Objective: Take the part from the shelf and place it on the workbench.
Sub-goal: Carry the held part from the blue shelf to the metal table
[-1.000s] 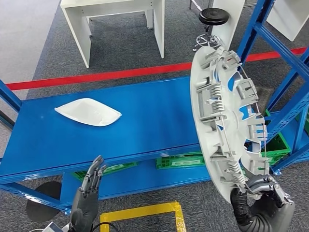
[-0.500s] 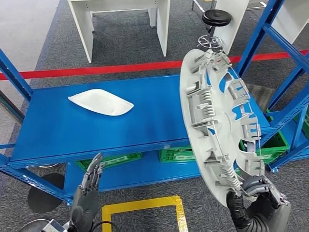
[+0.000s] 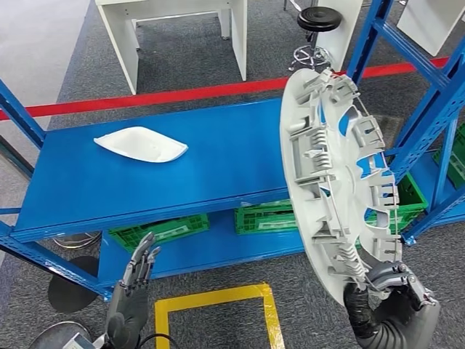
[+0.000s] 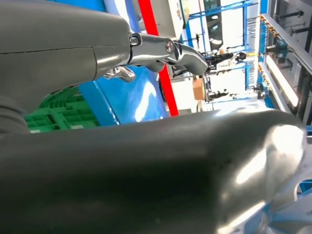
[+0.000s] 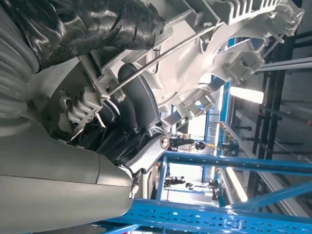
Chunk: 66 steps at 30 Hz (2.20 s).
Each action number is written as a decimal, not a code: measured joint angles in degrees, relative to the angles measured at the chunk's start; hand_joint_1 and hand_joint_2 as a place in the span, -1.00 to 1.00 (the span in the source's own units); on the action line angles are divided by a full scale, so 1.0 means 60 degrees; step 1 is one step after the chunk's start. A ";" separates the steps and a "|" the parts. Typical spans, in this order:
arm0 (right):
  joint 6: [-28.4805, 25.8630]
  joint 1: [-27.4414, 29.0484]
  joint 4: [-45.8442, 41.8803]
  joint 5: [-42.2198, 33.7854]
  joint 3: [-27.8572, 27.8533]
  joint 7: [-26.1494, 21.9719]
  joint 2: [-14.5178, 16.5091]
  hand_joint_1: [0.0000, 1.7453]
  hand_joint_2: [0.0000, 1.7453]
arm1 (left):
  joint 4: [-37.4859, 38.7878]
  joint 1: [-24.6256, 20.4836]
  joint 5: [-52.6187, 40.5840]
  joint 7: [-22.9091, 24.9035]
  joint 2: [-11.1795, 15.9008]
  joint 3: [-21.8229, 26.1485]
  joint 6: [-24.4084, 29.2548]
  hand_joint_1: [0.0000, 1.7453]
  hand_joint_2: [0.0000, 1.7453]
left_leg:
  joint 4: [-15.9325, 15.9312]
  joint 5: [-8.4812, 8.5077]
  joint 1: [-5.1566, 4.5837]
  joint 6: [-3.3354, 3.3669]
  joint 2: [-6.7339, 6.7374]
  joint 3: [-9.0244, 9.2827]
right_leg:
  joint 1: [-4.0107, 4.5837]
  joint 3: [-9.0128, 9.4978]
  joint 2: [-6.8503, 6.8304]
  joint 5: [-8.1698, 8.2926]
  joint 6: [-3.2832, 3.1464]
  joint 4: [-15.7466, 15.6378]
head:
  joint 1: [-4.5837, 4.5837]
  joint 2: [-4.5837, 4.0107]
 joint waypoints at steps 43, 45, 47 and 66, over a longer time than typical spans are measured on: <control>0.0250 0.0038 0.0059 -0.0074 0.0028 -0.0001 -0.0022 1.00 1.00 | 0.0073 -0.0148 -0.0157 0.0017 -0.0042 -0.0036 0.0015 -1.00 -1.00 | -0.2868 0.1200 -0.0014 0.0573 0.0029 0.1338 | 0.0026 -0.1001 0.0040 -0.0920 0.0485 0.1503 | 0.0098 0.0000; 0.0280 0.0041 0.0075 -0.0079 0.0023 -0.0001 -0.0022 1.00 1.00 | 0.0077 -0.0150 -0.0158 0.0018 -0.0046 -0.0037 0.0015 -1.00 -1.00 | -0.2829 0.1363 -0.0036 0.0587 0.0046 0.1093 | 0.0027 -0.1236 0.0042 -0.1458 0.0516 0.2642 | 0.0169 0.0000; 0.0299 0.0048 0.0099 -0.0080 0.0019 0.0000 -0.0022 1.00 1.00 | 0.0080 -0.0150 -0.0159 0.0018 -0.0046 -0.0037 0.0016 -1.00 -1.00 | -0.2771 0.1509 -0.0054 0.0576 0.0054 0.0855 | 0.0029 -0.0970 0.0042 -0.1215 0.0507 0.2754 | 0.0186 0.0000; 0.0797 0.0257 0.0076 -0.0421 -0.0359 -0.0001 -0.0022 1.00 1.00 | 0.0186 -0.0438 -0.0325 0.0028 -0.0070 -0.0187 0.0087 -1.00 -1.00 | -0.2373 0.0743 -0.0030 0.0163 -0.0019 0.1796 | 0.0089 -0.0727 -0.0017 0.0397 0.0134 0.0241 | -0.0015 0.0002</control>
